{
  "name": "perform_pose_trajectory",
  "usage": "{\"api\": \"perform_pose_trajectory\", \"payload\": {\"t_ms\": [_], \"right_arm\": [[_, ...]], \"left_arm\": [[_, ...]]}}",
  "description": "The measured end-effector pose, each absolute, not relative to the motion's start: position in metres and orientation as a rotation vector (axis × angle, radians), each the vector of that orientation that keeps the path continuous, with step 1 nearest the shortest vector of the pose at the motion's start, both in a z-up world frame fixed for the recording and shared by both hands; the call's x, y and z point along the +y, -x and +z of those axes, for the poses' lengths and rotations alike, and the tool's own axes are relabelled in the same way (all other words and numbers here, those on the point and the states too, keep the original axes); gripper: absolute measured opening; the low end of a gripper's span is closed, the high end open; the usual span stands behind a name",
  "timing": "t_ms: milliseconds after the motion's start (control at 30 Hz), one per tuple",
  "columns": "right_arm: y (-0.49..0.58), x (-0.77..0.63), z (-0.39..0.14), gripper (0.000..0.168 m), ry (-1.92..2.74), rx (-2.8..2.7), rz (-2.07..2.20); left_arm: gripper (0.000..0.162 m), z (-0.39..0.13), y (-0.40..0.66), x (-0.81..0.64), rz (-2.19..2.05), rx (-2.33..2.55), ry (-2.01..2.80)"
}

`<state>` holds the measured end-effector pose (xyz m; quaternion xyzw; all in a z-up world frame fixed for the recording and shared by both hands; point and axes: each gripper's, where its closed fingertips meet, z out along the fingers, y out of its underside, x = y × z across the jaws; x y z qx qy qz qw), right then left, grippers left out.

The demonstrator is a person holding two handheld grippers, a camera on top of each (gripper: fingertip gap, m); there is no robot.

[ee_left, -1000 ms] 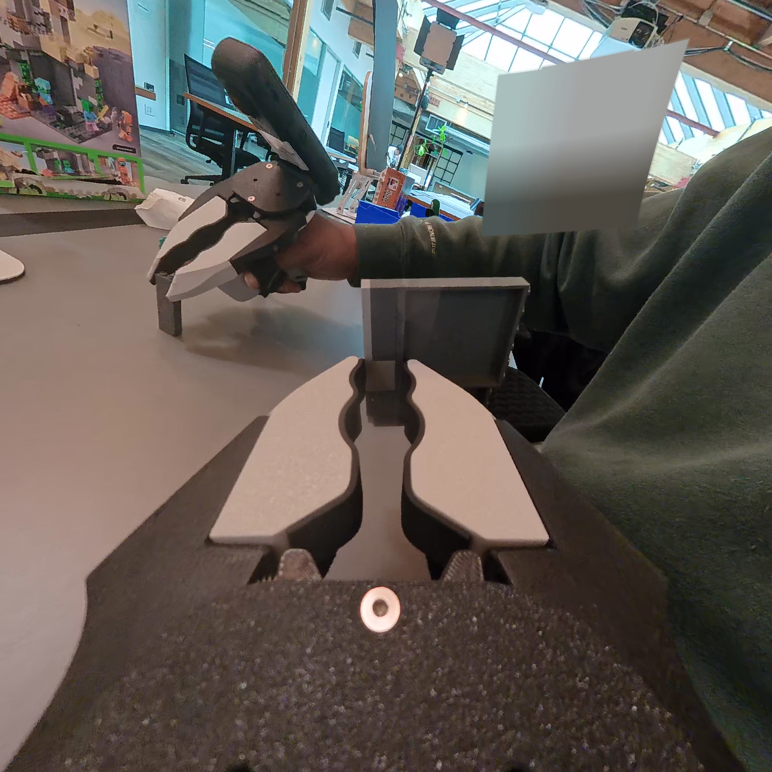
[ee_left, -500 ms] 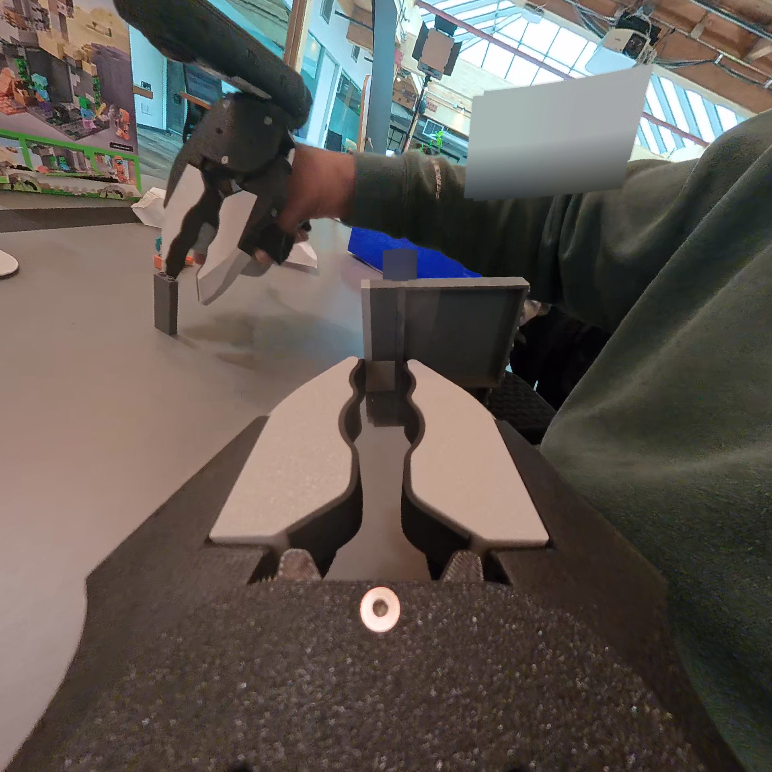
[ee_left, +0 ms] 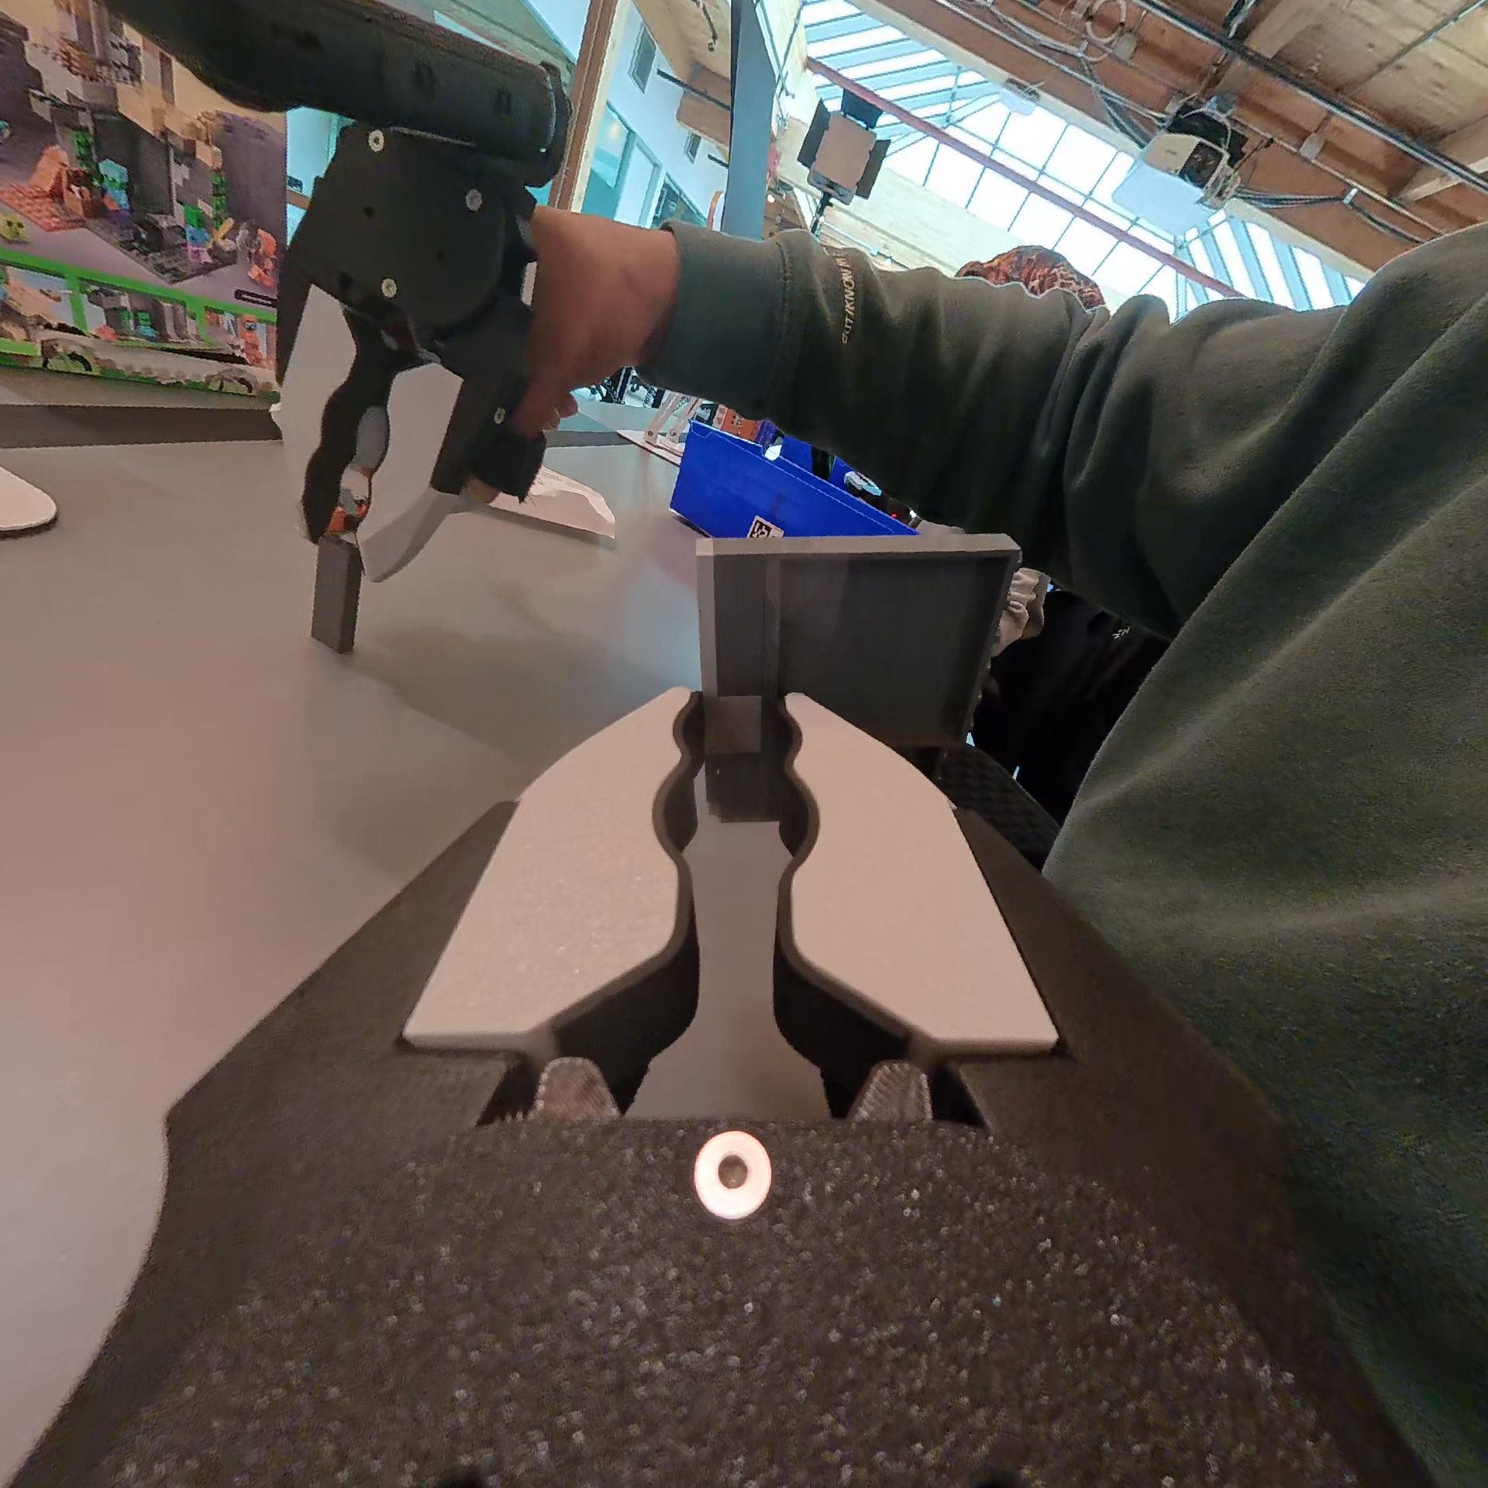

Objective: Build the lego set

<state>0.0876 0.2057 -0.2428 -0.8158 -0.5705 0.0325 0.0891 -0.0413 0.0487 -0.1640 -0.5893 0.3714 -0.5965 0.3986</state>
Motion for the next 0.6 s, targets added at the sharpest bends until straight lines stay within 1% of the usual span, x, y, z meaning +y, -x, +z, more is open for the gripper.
{"api": "perform_pose_trajectory", "payload": {"t_ms": [367, 600], "right_arm": [[-0.0862, 0.2035, -0.2496, 0.02, 2.424, -1.685, 0.137], [-0.089, 0.2032, -0.2473, 0.021, 2.428, -1.666, 0.152]], "left_arm": [[0.016, -0.1663, 0.0417, 0.0518, -1.494, 0.931, 1.507], [0.016, -0.1678, 0.0408, 0.0518, -1.491, 0.935, 1.514]]}}
